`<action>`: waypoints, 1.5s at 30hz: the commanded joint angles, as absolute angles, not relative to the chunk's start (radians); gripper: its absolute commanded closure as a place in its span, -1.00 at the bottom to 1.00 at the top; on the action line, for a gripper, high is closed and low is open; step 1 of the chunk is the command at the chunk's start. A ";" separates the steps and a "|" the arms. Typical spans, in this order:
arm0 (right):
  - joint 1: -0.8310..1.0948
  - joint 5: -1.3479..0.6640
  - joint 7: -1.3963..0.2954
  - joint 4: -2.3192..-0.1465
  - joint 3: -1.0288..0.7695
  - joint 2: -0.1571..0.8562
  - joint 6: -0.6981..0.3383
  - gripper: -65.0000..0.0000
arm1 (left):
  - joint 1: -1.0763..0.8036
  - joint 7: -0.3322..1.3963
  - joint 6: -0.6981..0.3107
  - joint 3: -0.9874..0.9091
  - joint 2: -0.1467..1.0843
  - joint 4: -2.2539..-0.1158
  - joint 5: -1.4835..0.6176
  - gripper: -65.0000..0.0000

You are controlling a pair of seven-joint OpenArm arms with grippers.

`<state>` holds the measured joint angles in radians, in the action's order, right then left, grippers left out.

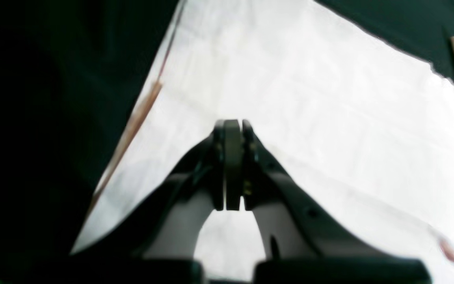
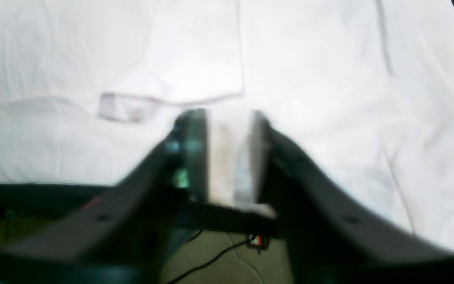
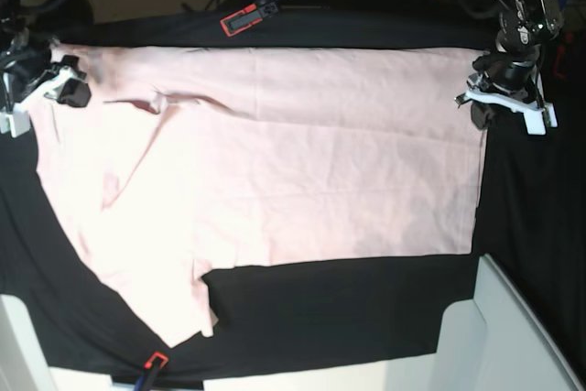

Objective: Fold the T-shirt properly
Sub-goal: 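Open both grippers and release the collar-edge corners, then grasp the shirt's side edge near the collar with the right gripper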

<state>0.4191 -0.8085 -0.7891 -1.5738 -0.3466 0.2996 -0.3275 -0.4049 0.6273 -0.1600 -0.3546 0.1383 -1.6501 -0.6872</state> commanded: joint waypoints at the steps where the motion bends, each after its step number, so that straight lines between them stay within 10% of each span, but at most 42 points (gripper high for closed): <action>1: 0.418 -0.820 -0.776 -1.587 -0.338 0.317 -0.334 0.92 | -0.409 0.610 -0.162 -0.363 0.148 -1.644 -0.693 1.00; 9: 0.398 -0.826 -0.777 -1.552 -0.320 0.265 -0.332 0.77 | -0.415 0.607 -0.162 -0.363 0.179 -1.580 -0.693 1.00; 15: 0.352 -0.828 -0.822 -1.429 -0.326 0.219 -0.340 0.29 | -0.417 0.607 -0.162 -0.364 0.193 -1.578 -0.693 1.00; 34: 0.321 -0.831 -0.823 -1.412 -0.326 0.206 -0.341 0.24 | -0.421 0.605 -0.162 -0.364 0.200 -1.577 -0.693 1.00; 41: 0.321 -0.839 -0.820 -1.412 -0.328 0.194 -0.341 -0.88 | -0.421 0.605 -0.162 -0.364 0.200 -1.577 -0.693 1.00; 45: 0.321 -0.908 -0.823 -1.411 -0.378 0.185 -0.341 -0.81 | -0.423 0.605 -0.162 -0.364 0.200 -1.577 -0.693 1.00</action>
